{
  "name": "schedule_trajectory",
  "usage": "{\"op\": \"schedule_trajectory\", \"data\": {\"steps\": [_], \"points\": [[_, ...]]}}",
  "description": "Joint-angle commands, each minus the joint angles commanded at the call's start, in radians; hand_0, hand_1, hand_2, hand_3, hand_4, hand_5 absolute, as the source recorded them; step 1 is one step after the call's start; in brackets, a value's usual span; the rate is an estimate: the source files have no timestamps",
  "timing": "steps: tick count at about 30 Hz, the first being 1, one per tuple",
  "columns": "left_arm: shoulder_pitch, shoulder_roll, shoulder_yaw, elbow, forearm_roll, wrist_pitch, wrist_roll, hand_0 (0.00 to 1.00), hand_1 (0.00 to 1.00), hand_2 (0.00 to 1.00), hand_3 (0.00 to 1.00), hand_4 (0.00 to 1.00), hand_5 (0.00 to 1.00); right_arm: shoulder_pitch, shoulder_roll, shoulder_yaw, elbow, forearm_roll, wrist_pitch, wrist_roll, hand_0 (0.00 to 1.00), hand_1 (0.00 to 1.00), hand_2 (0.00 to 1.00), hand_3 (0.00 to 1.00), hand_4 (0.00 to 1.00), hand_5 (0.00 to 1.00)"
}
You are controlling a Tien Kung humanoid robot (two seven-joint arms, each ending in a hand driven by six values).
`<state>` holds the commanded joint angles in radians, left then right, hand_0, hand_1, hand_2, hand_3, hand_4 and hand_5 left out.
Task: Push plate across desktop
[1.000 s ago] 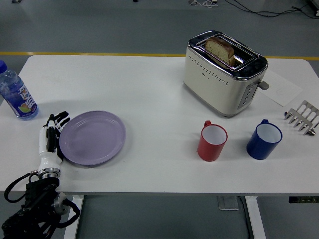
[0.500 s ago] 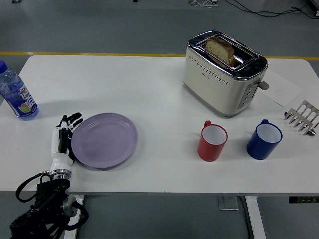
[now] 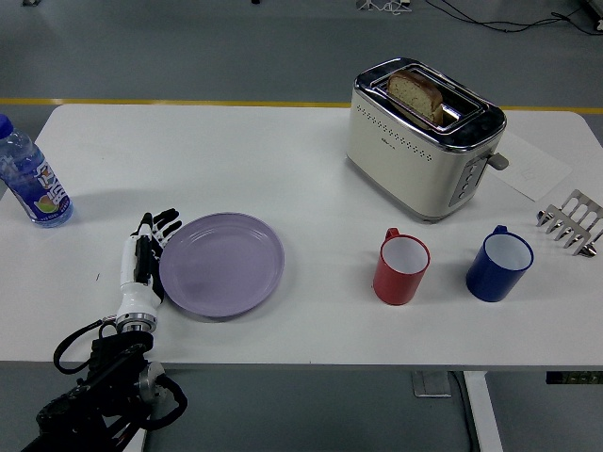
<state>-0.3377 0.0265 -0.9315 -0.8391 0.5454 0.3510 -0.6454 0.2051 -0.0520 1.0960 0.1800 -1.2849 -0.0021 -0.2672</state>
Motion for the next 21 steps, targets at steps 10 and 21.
{"op": "schedule_trajectory", "data": {"steps": [10, 21], "points": [[-0.024, -0.003, 0.073, -0.015, -0.042, 0.015, 0.0, 0.702, 0.735, 0.721, 0.614, 0.421, 0.961, 0.0, -0.001, 0.001, 0.0, -0.002, 0.0, 0.0, 0.64, 0.615, 0.633, 0.578, 0.362, 0.152], [-0.052, -0.007, 0.195, -0.03, -0.086, 0.02, 0.0, 0.703, 0.736, 0.722, 0.614, 0.42, 0.949, -0.004, -0.001, 0.004, 0.0, -0.008, 0.002, 0.0, 0.64, 0.615, 0.632, 0.578, 0.361, 0.152]]}}
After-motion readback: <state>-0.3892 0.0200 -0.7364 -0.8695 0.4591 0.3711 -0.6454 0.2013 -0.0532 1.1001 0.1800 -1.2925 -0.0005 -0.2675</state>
